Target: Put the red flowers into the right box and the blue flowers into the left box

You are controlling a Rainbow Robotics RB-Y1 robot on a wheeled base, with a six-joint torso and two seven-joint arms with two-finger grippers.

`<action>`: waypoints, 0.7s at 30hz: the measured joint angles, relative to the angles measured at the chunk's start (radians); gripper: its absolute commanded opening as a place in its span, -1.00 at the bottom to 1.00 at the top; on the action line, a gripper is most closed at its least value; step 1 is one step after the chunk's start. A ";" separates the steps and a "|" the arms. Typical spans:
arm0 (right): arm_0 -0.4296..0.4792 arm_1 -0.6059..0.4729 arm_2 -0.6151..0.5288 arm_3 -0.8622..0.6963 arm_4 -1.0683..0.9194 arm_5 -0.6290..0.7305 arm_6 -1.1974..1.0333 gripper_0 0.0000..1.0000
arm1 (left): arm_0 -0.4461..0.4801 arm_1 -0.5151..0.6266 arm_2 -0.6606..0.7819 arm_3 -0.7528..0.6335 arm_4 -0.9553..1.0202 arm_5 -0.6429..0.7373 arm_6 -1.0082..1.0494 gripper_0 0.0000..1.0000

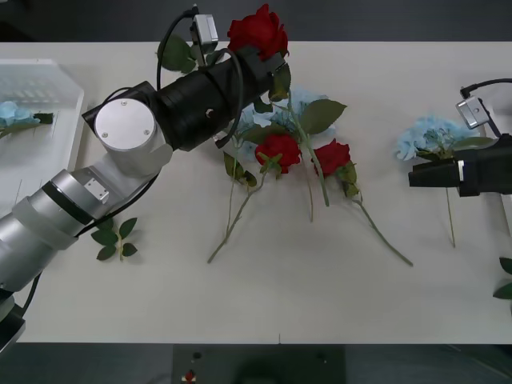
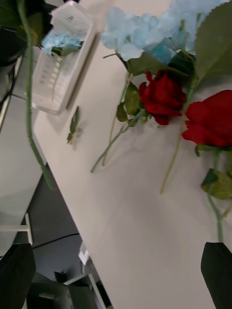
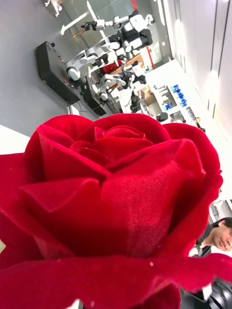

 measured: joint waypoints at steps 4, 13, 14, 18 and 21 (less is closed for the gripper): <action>0.097 0.005 -0.096 -0.082 -0.018 0.000 0.001 1.00 | 0.000 0.000 0.000 0.000 0.000 0.000 0.000 -1.00; 0.238 0.159 -0.258 -0.153 -0.018 -0.030 0.023 1.00 | 0.000 0.000 0.000 0.000 0.001 -0.004 0.000 -1.00; 0.233 0.178 -0.249 -0.152 -0.018 -0.039 0.023 1.00 | 0.000 0.000 0.000 0.000 0.001 -0.007 0.000 -1.00; 0.212 0.250 -0.217 -0.150 0.023 -0.106 0.023 1.00 | 0.000 0.000 0.000 0.001 0.001 -0.014 0.000 -1.00; 0.207 0.290 -0.220 -0.158 0.053 -0.168 0.023 1.00 | 0.000 0.000 0.000 0.001 0.001 -0.014 0.000 -1.00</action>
